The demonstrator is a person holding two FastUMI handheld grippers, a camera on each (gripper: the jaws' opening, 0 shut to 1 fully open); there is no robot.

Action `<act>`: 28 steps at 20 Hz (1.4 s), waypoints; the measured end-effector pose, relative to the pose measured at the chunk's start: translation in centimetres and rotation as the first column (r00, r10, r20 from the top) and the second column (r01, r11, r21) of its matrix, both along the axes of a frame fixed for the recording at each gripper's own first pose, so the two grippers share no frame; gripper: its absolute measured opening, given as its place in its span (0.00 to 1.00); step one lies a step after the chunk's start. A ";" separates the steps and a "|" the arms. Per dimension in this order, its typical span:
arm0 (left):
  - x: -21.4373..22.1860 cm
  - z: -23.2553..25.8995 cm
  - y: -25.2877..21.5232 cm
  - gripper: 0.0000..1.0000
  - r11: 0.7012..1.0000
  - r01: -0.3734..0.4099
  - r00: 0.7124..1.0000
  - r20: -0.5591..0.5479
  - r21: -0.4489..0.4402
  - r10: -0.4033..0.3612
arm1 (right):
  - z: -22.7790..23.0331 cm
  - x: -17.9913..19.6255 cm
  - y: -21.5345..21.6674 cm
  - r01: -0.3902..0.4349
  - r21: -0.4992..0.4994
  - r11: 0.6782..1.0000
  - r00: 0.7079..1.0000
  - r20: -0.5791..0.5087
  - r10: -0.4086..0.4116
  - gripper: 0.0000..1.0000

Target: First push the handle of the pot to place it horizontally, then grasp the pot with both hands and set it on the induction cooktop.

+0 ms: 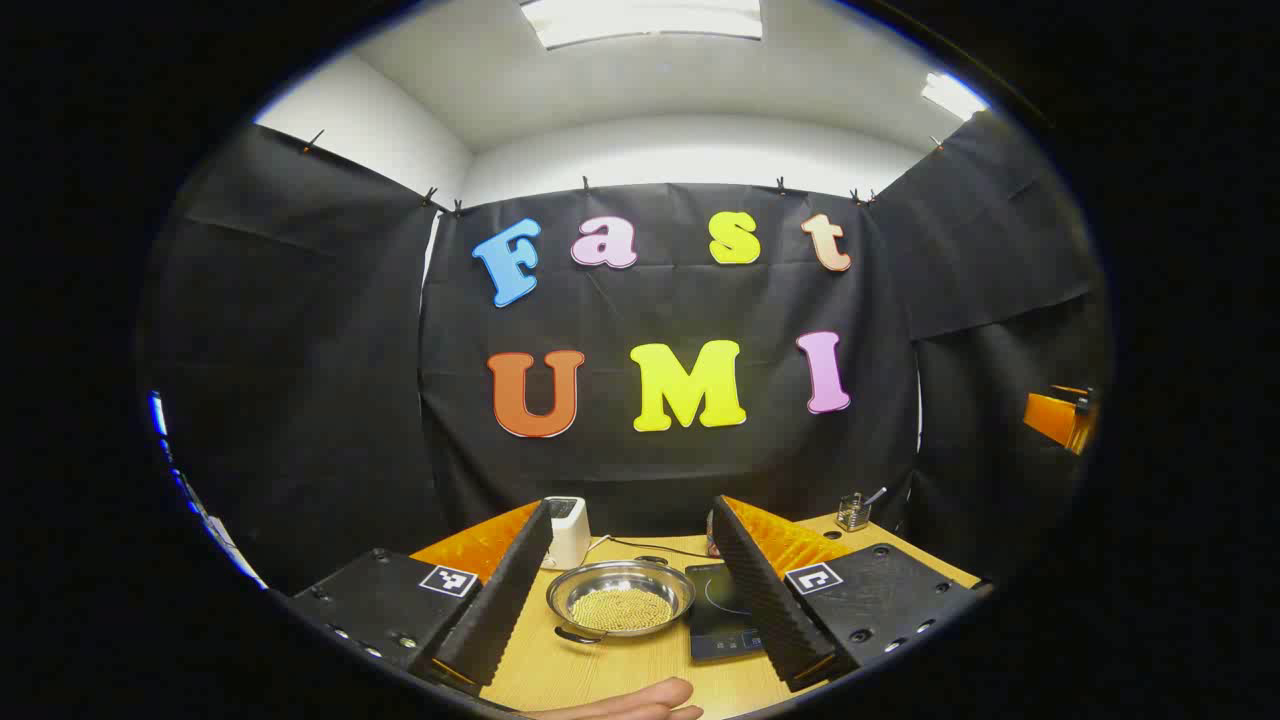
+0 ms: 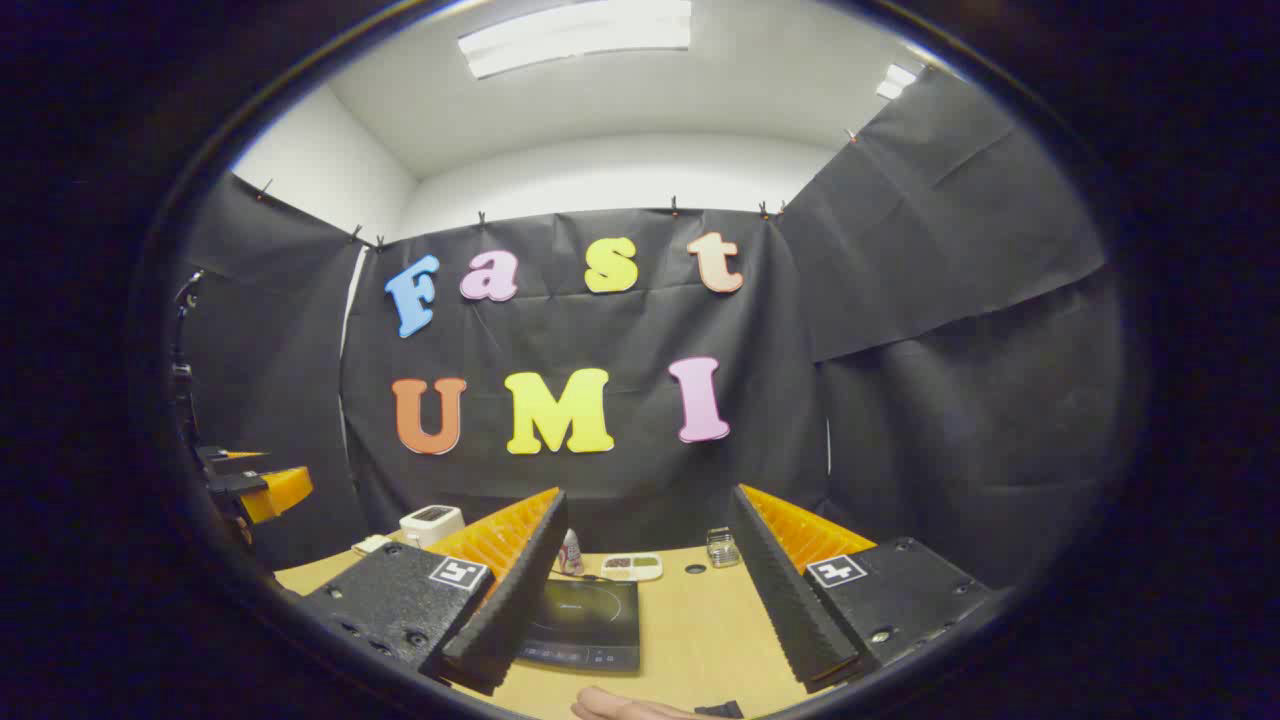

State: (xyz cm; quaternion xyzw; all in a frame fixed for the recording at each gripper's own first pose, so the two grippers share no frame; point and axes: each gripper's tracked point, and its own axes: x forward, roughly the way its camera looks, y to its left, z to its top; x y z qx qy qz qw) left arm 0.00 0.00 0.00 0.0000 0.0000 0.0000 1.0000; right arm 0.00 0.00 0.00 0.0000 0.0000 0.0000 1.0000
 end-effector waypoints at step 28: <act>4.5 -9.2 -2.2 0.48 0.989 0.149 0.972 -0.182 -0.015 -0.150 | -4.1 1.0 -0.1 -0.010 0.033 0.999 0.997 -0.075 0.013 0.96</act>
